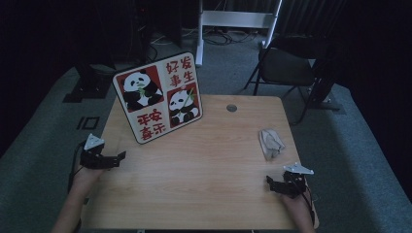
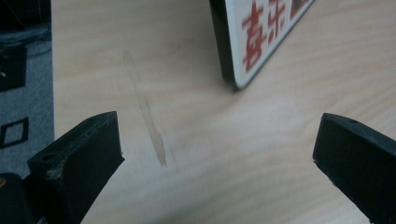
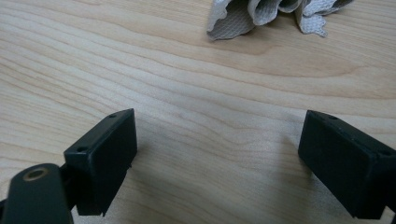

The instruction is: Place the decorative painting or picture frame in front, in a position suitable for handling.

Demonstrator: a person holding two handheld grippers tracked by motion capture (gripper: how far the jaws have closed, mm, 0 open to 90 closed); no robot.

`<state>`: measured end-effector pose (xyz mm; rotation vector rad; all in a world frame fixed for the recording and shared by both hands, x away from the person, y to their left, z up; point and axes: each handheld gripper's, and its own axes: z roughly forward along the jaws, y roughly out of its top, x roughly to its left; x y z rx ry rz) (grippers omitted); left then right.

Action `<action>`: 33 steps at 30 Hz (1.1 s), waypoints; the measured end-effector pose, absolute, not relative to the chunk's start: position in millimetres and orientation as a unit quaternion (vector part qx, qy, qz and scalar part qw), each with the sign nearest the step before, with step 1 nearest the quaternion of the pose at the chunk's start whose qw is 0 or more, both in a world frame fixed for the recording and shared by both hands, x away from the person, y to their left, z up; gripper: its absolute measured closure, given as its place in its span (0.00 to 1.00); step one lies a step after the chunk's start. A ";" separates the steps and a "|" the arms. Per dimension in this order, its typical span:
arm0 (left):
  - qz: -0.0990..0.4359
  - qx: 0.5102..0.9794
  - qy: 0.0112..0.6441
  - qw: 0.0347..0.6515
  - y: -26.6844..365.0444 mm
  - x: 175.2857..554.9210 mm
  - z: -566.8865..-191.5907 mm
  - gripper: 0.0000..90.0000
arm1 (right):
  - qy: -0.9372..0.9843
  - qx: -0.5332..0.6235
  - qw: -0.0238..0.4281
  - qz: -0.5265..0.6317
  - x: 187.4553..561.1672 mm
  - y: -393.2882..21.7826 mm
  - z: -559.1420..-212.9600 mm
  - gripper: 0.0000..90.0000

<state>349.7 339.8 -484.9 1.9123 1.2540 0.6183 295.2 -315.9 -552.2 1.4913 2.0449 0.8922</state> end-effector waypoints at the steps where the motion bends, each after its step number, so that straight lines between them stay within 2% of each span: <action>1: 0.241 0.746 0.490 0.380 339.5 352.9 -482.2 0.02 | 0.742 0.541 0.227 0.324 295.2 -315.9 -552.2 0.12; 33: 0.254 0.710 0.474 0.455 333.1 413.7 -426.0 0.02 | 0.742 0.541 0.227 0.324 295.1 -315.8 -552.2 0.12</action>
